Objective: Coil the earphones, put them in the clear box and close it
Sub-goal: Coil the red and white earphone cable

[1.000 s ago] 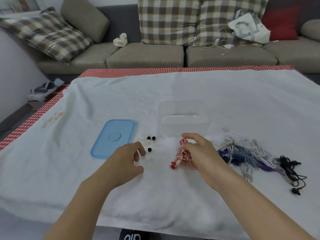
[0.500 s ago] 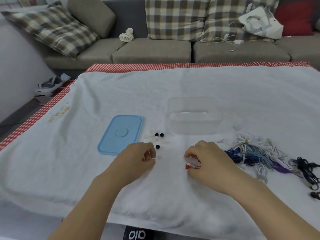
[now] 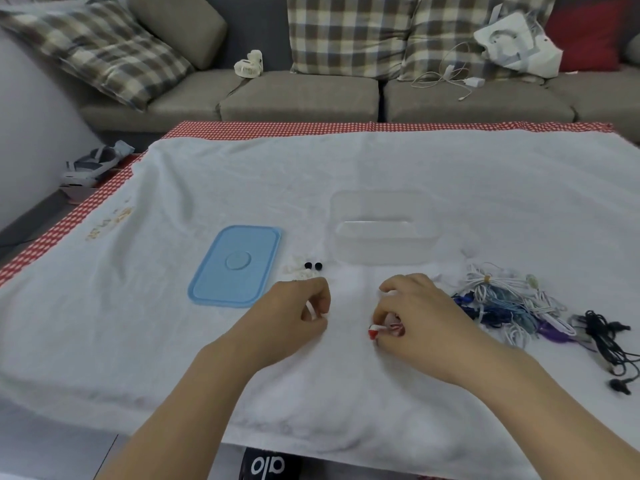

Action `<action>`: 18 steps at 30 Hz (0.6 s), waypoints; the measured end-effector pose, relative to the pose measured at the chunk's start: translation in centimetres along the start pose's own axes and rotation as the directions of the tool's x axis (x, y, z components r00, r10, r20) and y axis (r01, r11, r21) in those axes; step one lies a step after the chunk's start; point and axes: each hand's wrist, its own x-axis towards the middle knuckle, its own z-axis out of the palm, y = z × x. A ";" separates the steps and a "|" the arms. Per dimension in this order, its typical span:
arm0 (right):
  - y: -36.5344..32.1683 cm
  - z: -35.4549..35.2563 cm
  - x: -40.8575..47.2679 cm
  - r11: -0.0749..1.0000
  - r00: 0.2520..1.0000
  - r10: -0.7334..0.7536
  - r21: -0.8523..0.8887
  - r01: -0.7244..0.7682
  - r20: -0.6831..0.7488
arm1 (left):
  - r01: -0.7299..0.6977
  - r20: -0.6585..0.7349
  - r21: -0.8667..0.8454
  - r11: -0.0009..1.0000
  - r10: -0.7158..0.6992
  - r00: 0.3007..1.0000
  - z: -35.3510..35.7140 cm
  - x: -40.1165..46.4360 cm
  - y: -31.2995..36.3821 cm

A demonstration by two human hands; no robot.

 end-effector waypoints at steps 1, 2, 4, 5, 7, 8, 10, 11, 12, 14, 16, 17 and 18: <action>0.0 0.2 0.2 1.000 1.000 -0.016 0.001 0.016 0.001 | -0.008 0.006 -0.003 1.000 0.008 1.000 0.1 0.1 0.2; -0.1 0.4 0.3 1.000 1.000 -0.031 -0.005 0.031 0.000 | -0.015 0.012 -0.009 1.000 0.015 1.000 0.3 0.1 0.4; -0.1 0.4 0.6 0.999 0.999 -0.043 0.004 0.043 -0.023 | -0.027 0.024 -0.029 0.999 0.028 0.999 0.5 0.2 0.7; -0.2 0.4 0.7 0.999 0.998 -0.040 0.032 0.042 -0.045 | -0.032 0.028 -0.042 0.999 0.033 0.999 0.6 0.3 0.8; -0.4 0.1 0.7 0.991 0.996 -0.017 0.130 0.030 -0.093 | -0.039 0.024 -0.072 0.997 0.041 0.999 0.8 0.4 1.0; -0.5 0.0 0.6 0.979 0.993 0.005 0.205 0.019 -0.114 | -0.043 0.015 -0.079 0.996 0.044 0.999 0.8 0.4 1.0; -0.9 -0.5 0.4 0.919 0.990 0.078 0.394 -0.027 -0.114 | -0.056 -0.003 -0.081 0.995 0.056 0.998 0.7 0.5 1.1; -1.1 -0.7 0.2 0.881 0.989 0.110 0.470 -0.051 -0.098 | -0.066 -0.011 -0.083 0.994 0.065 0.998 0.7 0.5 1.1; -1.2 -0.8 0.2 0.853 0.987 0.127 0.519 -0.061 -0.093 | -0.073 -0.018 -0.087 0.994 0.072 0.997 0.7 0.5 1.1; -1.4 -0.8 0.3 0.817 0.985 0.146 0.572 -0.071 -0.087 | -0.081 -0.029 -0.095 0.992 0.079 0.996 0.7 0.4 1.1; -1.5 -0.5 0.5 0.784 0.985 0.159 0.615 -0.084 -0.068 | -0.091 -0.038 -0.102 0.991 0.088 0.995 0.8 0.4 1.2; -1.5 -0.4 0.5 0.773 0.985 0.163 0.627 -0.092 -0.057 | -0.096 -0.041 -0.104 0.990 0.092 0.995 0.8 0.5 1.3; -1.6 -0.2 0.5 0.768 0.985 0.164 0.633 -0.097 -0.048 | -0.101 -0.043 -0.104 0.989 0.097 0.994 0.8 0.5 1.3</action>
